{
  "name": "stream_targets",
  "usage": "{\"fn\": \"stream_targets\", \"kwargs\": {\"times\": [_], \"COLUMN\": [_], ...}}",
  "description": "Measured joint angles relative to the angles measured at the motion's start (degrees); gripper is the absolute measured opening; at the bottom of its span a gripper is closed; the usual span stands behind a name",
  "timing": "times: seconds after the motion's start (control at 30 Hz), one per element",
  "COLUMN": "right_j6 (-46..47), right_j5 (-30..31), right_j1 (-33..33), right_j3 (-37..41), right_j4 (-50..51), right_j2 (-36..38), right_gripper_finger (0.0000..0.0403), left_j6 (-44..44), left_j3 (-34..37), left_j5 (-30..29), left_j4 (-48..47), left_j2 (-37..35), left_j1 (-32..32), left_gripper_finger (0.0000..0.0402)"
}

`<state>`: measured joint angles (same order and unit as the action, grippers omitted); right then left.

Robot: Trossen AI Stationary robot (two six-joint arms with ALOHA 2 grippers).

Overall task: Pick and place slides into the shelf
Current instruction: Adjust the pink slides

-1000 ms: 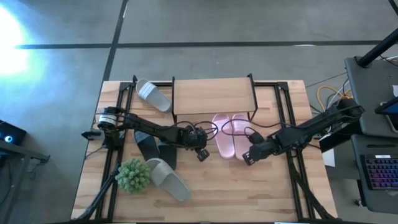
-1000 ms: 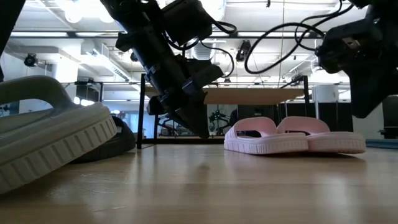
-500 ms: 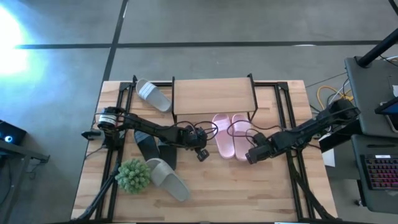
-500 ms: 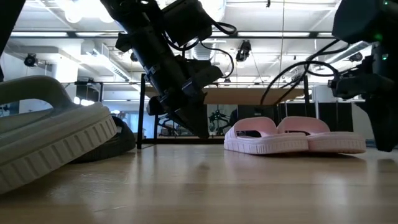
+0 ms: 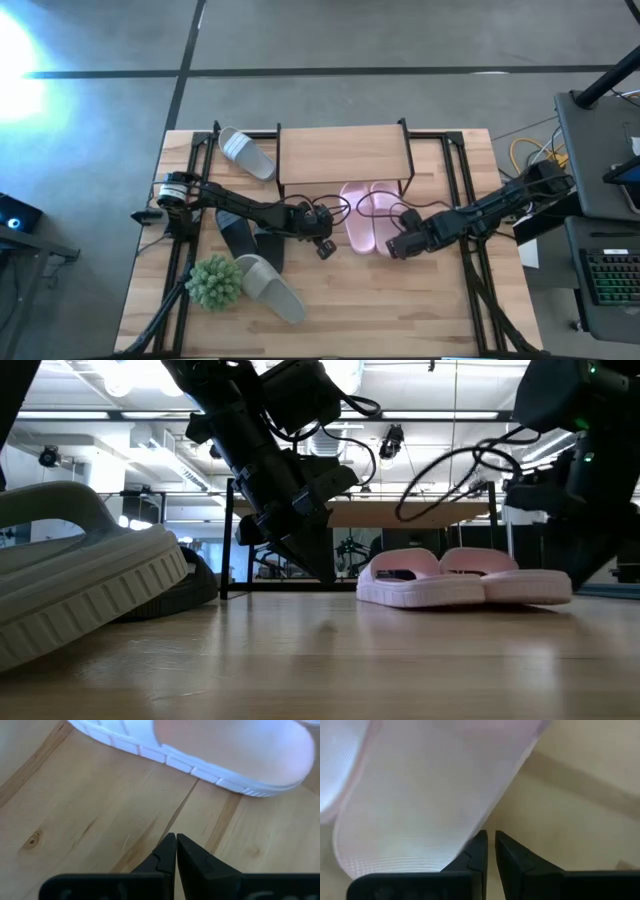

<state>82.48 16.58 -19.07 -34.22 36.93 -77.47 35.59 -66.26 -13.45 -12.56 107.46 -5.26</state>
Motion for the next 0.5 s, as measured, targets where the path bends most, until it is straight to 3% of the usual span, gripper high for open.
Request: {"fn": "stream_targets", "kwargs": {"times": [0.5], "right_j6": [-1.4], "right_j5": [7.6], "right_j1": [3.0], "right_j3": [-0.2], "right_j4": [0.2], "right_j2": [0.2], "right_gripper_finger": [0.0028], "left_j6": [0.0], "left_j3": [0.0], "left_j5": [0.0], "left_j4": [0.0], "left_j2": [0.0], "left_j1": [0.0], "left_gripper_finger": [0.0]}}
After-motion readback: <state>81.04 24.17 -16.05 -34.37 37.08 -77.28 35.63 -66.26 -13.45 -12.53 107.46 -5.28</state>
